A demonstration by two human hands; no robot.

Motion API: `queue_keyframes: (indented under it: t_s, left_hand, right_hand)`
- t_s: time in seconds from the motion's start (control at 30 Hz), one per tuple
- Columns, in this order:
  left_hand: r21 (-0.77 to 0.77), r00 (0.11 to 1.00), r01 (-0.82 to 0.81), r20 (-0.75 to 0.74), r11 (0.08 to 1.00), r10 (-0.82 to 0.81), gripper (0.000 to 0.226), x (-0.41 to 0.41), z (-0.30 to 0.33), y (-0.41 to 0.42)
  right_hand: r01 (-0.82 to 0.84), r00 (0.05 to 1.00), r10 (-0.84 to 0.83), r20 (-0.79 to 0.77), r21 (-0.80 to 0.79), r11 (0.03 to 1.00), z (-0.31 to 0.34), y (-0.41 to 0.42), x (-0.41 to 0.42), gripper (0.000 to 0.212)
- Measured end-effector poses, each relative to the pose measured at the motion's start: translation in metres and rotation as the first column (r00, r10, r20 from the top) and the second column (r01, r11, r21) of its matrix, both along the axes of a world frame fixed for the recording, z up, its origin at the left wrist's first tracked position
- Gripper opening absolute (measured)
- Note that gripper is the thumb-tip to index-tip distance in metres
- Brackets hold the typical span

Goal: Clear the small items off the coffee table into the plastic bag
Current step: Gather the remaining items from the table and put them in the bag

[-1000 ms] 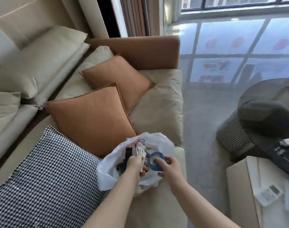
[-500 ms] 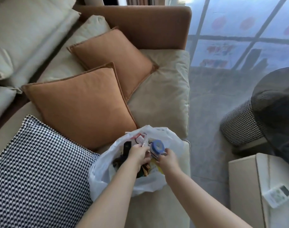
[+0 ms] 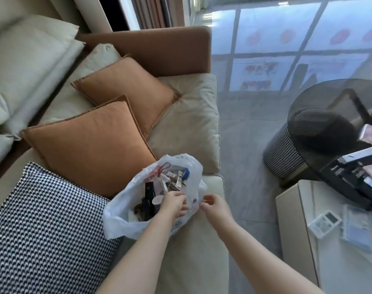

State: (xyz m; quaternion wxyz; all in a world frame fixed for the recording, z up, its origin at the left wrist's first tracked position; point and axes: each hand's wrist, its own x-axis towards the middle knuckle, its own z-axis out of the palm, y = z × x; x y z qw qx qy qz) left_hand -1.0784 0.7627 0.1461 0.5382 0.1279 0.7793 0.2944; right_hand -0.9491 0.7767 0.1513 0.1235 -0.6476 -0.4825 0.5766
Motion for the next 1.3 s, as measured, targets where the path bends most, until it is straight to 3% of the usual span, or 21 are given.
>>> queue_keyframes:
  t_s: [0.1, 0.27, 0.5, 0.67, 0.97, 1.3]
  left_hand:
    - [0.014, 0.991, 0.131, -0.033, 0.991, -0.13, 0.032, 0.039, 0.009, -0.016]
    - [0.009, 0.891, 0.439, -0.131, 0.899, -0.434, 0.032, 0.126, 0.011, -0.048]
    - [-0.06, 0.649, 0.742, -0.189, 0.668, -0.737, 0.034, 0.266, 0.003, -0.107]
    - [-0.127, 0.407, 0.887, -0.242, 0.445, -0.881, 0.034, 0.353, 0.0, -0.16]
    - [-0.244, -0.046, 0.969, -0.316, 0.035, -0.948, 0.032, 0.472, -0.021, -0.241]
    - [-0.287, -0.363, 0.912, -0.231, -0.293, -0.903, 0.035, 0.532, -0.066, -0.297]
  right_hand:
    - [-0.037, 0.997, 0.033, 0.075, 0.053, 0.998, 0.012, -0.016, 0.041, 0.031]
    - [-0.099, 0.973, 0.074, 0.217, 0.106, 0.989, 0.019, -0.056, 0.124, 0.031]
    - [0.015, 0.938, -0.044, 0.343, 0.087, 0.996, 0.004, -0.142, 0.264, 0.028]
    - [0.13, 0.902, -0.142, 0.408, 0.057, 0.99, -0.003, -0.214, 0.356, 0.028]
    - [0.322, 0.814, -0.264, 0.517, -0.024, 0.947, -0.032, -0.336, 0.463, 0.026]
    - [0.635, 0.677, -0.532, 0.508, -0.037, 0.772, -0.072, -0.431, 0.506, 0.02]
